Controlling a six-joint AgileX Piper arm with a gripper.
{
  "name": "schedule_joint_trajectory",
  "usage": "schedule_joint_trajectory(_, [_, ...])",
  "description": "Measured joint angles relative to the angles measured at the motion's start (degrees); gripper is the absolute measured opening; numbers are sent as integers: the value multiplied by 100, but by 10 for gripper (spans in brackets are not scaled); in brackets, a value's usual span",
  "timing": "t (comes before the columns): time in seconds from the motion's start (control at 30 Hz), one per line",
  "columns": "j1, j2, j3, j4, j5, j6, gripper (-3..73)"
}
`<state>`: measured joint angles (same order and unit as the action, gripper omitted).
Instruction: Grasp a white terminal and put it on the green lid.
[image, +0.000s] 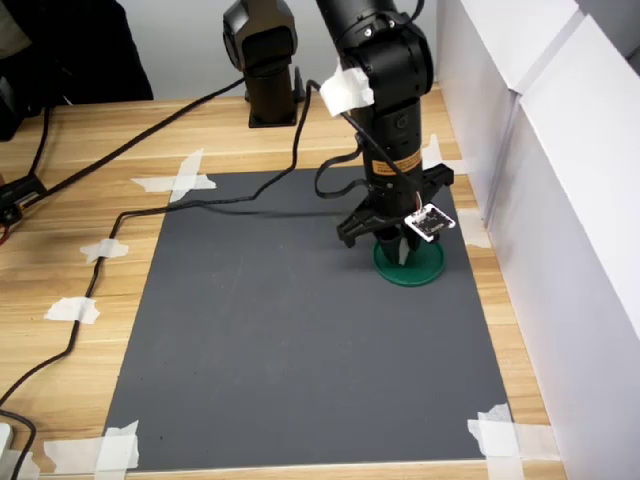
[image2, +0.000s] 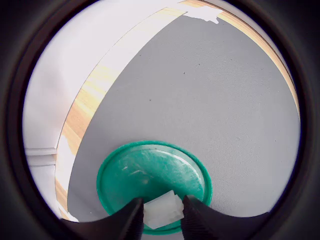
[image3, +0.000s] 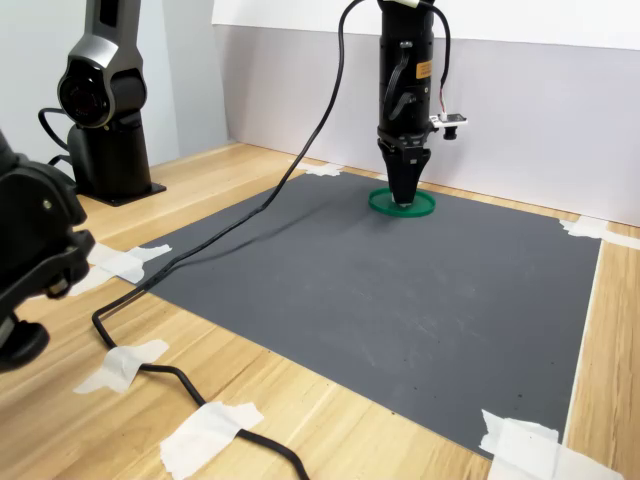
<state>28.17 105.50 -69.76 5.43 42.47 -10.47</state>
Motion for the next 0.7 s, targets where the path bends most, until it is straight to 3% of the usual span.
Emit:
schedule_joint_trajectory(0.27, [0,-275,0,-23,18,177,549])
schedule_joint_trajectory(0.4, [-39,-738,35,-68,123,265,578])
schedule_joint_trajectory(0.53, [-394,-1312,404,-74,-42,394,504])
schedule_joint_trajectory(0.7, [-1349,-2288,1320,-543,-981,525,267])
